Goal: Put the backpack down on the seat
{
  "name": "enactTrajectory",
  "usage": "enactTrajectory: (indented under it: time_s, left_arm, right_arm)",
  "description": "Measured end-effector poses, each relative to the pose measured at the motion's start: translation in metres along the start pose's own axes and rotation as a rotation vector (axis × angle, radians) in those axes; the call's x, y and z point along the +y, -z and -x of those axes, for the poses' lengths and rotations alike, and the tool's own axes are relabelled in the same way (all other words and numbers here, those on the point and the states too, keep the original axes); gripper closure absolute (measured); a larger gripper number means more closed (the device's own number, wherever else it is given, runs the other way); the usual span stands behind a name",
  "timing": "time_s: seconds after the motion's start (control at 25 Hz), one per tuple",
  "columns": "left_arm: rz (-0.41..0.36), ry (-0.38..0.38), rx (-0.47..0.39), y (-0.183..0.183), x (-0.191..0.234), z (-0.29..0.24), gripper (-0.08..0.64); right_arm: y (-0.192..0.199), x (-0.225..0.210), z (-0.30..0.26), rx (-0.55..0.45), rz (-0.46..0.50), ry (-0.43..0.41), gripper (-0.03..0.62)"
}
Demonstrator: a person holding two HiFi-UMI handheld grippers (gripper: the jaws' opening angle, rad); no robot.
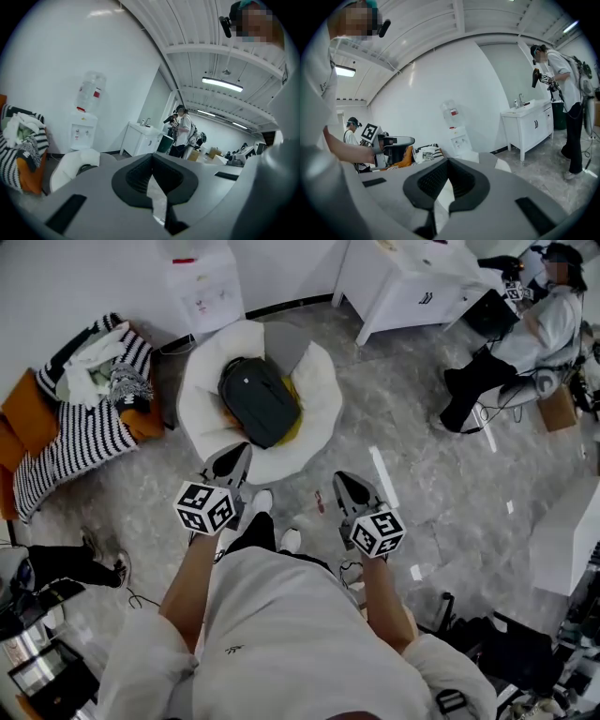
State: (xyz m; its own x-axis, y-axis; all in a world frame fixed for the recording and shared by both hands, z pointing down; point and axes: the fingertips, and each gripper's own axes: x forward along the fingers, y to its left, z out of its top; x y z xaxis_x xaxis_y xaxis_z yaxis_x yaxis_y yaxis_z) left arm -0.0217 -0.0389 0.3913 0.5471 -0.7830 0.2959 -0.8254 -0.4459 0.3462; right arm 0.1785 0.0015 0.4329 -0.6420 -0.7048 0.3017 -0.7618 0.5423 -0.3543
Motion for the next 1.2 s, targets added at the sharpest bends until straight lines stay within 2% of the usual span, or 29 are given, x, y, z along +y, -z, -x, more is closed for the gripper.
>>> enactTrajectory:
  time_s: [0.12,0.52,0.8,1.04,1.2]
  left_arm:
    - [-0.011,-0.005,-0.022,-0.002,-0.022,0.021,0.543]
    - [-0.044,-0.014,-0.048,0.003,-0.048,0.058,0.543]
    - [-0.092,0.011,-0.062,-0.016,-0.040,0.059,0.545]
    - [-0.090,0.045,-0.052,-0.027,-0.023,0.057,0.543]
    - [-0.076,0.042,-0.035,-0.025,-0.013,0.064,0.543]
  right_arm:
    - [0.000,0.008,0.025,-0.022,0.007,0.002,0.569]
    - [-0.018,0.022,0.062,-0.094,0.062,0.003,0.569]
    - [-0.029,0.036,0.057,-0.097,0.088,0.020,0.569]
    - [-0.039,0.049,0.038,-0.090,0.101,0.033,0.569]
    - [-0.040,0.061,0.033,-0.075,0.110,0.039,0.569]
